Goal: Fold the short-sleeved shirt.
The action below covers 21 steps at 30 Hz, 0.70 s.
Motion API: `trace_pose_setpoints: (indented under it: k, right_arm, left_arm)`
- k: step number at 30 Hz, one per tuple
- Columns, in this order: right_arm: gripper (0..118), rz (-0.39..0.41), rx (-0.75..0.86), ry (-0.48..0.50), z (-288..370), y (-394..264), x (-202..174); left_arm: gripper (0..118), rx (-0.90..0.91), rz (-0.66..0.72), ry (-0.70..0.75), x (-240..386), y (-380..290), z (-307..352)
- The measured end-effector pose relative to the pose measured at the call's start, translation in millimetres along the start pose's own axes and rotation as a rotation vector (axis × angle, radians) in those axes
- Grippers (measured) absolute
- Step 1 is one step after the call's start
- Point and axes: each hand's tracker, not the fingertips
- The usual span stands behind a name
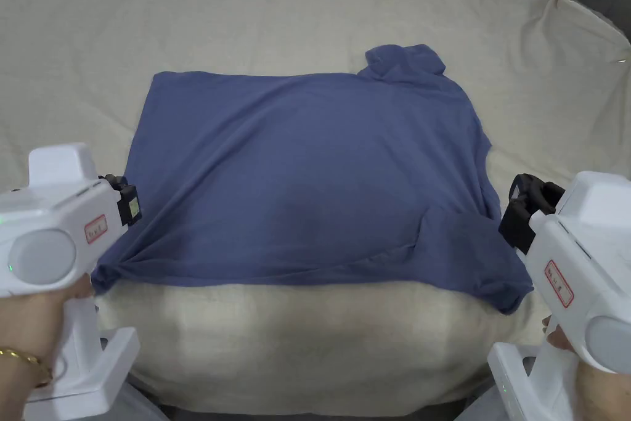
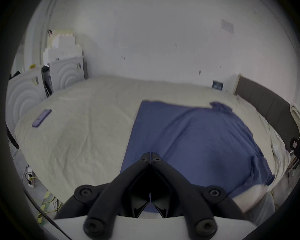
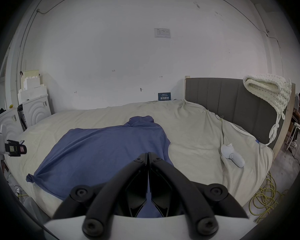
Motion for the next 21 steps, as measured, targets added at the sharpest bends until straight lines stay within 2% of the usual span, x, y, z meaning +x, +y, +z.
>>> trace_pose_setpoints:
  k: [2,3,4,5,6,7,8,16,18,19,21]
  right_arm:
    - [1,0.003,-0.004,0.0,0,-1,0]
    - [1,0.004,-0.005,-0.004,1,-2,-2]
    - [1,0.003,-0.006,-0.005,1,-2,-1]
    - [1,0.002,-0.009,-0.008,1,-2,-1]
    - [1,0.001,-0.012,-0.011,1,-3,0]
    - [1,-0.001,-0.018,-0.009,1,-4,-2]
    - [1,-0.003,-0.022,-0.006,0,-5,-2]
    - [1,0.002,-0.044,-0.011,-2,-9,1]
    - [1,0.003,-0.048,-0.014,-3,-9,2]
    - [1,0.006,-0.048,-0.017,-4,-11,2]
    - [1,0.009,-0.051,-0.02,-5,-12,4]
  left_arm:
    - [5,-0.06,0.019,0.022,-6,2,-9]
    - [14,-0.095,0.038,0.034,-10,3,-13]
    - [30,-0.139,0.06,0.012,-14,4,-17]
    - [63,-0.172,0.08,-0.005,-18,4,-21]
    - [85,-0.205,0.087,-0.008,-20,4,-25]
    - [104,-0.244,0.088,0.006,-21,3,-29]
    - [113,-0.273,0.076,0.023,-20,2,-30]
    - [111,-0.561,0.037,0.08,-26,-12,-66]
    - [93,-0.569,0.022,0.098,-27,-16,-71]
    - [77,-0.574,0.024,0.105,-28,-17,-73]
    - [32,-0.577,0.062,0.099,-31,-21,-73]
